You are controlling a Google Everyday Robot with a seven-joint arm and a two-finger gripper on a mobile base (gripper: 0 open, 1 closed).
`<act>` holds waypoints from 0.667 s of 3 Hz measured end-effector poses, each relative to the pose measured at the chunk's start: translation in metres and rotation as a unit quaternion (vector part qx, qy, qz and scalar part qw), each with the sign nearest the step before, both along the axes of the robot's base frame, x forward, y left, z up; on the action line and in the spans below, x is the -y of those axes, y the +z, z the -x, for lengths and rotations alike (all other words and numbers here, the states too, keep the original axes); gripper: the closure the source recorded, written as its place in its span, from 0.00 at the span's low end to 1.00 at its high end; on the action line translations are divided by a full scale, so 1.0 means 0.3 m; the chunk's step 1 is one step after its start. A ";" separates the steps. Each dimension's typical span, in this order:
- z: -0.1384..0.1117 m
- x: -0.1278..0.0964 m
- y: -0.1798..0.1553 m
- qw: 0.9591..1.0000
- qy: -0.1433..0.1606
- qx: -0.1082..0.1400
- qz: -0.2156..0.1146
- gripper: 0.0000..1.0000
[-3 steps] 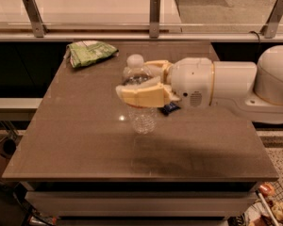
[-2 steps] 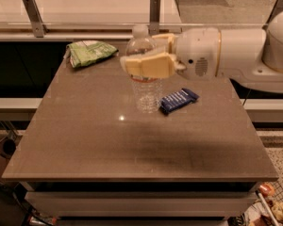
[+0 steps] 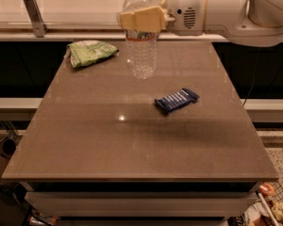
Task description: Move water bottle near green jalapeno chip bag
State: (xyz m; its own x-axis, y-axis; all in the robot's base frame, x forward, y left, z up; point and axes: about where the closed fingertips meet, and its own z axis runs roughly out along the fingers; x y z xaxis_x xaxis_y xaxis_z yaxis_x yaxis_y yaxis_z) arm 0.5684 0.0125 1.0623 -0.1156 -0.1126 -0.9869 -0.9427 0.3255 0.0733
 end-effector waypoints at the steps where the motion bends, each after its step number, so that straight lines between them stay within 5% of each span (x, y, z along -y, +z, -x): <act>1: -0.123 -0.066 -0.005 0.999 -0.035 -0.006 0.007 1.00; 2: -0.230 -0.097 -0.025 0.997 -0.082 0.006 0.000 1.00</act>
Offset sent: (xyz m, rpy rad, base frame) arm 0.1138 0.0315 -0.0138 0.0226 -0.0663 -0.3116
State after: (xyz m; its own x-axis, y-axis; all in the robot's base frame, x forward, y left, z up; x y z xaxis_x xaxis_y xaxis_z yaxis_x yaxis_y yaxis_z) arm 0.6373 0.0417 1.0549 -0.1198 -0.0926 -0.9885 -0.8775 0.4757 0.0617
